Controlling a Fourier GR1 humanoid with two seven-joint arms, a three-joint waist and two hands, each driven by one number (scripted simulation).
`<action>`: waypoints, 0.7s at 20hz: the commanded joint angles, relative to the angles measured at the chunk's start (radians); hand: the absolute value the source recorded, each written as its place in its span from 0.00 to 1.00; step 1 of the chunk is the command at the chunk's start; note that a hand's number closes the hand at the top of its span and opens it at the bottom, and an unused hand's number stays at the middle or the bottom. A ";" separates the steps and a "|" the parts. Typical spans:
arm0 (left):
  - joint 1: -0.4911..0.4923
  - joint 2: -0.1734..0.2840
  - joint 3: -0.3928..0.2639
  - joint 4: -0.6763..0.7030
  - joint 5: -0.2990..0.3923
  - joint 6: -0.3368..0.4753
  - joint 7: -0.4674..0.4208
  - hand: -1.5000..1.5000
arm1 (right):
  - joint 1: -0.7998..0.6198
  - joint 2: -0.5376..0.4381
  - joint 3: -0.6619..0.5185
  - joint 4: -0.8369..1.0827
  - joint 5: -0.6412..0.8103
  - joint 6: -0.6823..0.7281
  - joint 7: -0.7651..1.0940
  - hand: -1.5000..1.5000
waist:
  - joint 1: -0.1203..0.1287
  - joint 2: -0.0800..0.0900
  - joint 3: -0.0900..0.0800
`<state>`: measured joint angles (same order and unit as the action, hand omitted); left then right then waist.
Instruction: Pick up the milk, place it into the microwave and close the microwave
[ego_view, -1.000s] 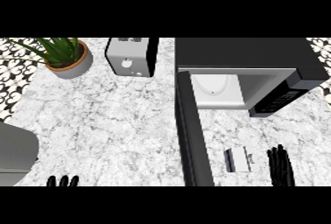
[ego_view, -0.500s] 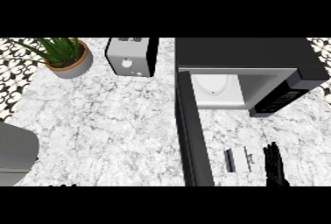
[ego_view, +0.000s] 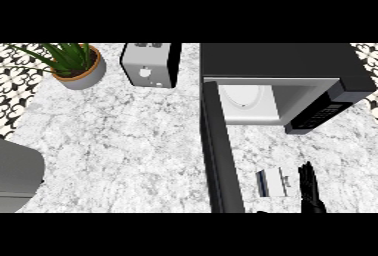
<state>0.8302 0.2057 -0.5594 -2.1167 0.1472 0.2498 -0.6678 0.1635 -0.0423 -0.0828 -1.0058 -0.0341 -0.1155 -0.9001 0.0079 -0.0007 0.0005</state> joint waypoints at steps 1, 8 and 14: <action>-0.004 0.012 -0.009 0.041 0.020 0.006 -0.045 0.00 | -0.021 -0.015 -0.017 0.109 0.010 0.015 -0.084 0.00 | -0.001 0.000 0.000; 0.033 0.043 -0.051 0.051 0.036 0.009 -0.122 0.00 | -0.121 -0.009 -0.041 0.248 0.018 0.003 -0.164 0.00 | 0.001 0.000 0.000; -0.019 0.025 -0.060 0.047 0.033 0.063 -0.062 0.00 | -0.124 -0.021 -0.024 0.254 0.021 0.066 -0.189 0.00 | -0.004 0.001 0.000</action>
<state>0.8522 0.2458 -0.6138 -2.0898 0.1726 0.2895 -0.7515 0.0412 -0.0672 -0.1109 -0.7938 -0.0160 -0.0791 -1.0136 0.0037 -0.0029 -0.0121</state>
